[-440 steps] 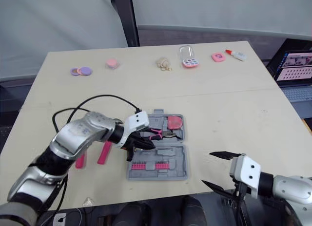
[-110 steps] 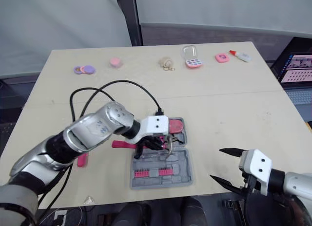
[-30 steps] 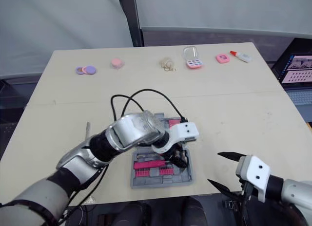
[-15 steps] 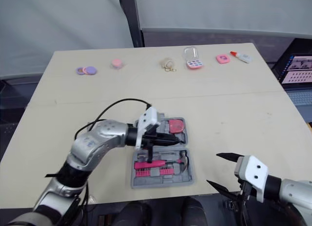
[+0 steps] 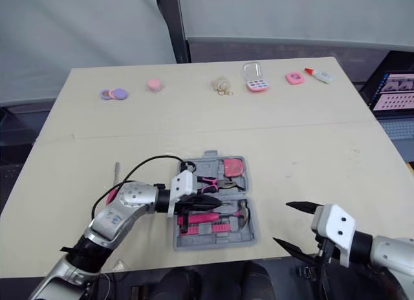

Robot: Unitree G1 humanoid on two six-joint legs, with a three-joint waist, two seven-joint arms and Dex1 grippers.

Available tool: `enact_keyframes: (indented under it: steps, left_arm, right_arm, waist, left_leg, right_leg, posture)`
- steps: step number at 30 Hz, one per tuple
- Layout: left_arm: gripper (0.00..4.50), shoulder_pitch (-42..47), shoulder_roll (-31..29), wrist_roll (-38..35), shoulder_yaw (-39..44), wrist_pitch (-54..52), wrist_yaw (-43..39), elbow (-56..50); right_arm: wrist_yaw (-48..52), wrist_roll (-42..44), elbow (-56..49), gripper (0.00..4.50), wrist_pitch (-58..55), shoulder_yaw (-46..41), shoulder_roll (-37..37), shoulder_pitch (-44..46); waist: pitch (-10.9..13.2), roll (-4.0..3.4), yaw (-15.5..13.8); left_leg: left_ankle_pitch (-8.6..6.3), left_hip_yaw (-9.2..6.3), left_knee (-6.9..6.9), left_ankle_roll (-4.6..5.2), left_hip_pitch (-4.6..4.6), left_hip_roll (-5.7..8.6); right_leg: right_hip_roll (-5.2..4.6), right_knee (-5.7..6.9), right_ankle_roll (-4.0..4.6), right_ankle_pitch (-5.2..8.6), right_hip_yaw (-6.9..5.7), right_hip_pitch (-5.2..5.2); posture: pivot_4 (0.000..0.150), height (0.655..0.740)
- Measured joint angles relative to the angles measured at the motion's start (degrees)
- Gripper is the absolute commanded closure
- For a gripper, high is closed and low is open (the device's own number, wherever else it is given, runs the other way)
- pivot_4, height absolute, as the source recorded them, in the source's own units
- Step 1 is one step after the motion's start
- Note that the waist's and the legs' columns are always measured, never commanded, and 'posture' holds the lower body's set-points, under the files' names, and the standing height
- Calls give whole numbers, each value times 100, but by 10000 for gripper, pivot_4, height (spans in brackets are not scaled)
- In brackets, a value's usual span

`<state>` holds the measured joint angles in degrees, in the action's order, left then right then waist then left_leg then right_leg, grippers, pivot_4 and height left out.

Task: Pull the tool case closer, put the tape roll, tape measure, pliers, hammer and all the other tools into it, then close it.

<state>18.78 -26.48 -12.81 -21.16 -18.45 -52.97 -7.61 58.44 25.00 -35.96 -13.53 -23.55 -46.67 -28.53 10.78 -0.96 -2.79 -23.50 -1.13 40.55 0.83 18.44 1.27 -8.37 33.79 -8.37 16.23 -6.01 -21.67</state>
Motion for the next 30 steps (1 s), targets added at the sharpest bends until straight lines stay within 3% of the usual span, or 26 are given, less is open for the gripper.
enact_keyframes:
  steps: [9,30]
  left_arm:
    - [44557,-141,0,379,-29,605,-90,455]
    - [44557,-216,129,768,-214,876,-103,834]
  right_arm:
    - [4,147,-12,0,-32,0,0,-41]
    - [2,142,-64,0,-24,-159,0,-220]
  waist:
    - [0,0,-10]
    - [-3,-2,-19]
  left_leg:
    - [0,0,0,1,1,1]
    - [-1,-2,0,1,-6,0]
  right_leg:
    - [-1,0,0,0,0,0]
    - [-1,0,0,0,1,7]
  posture:
    - [1500,7400]
    - [1500,7400]
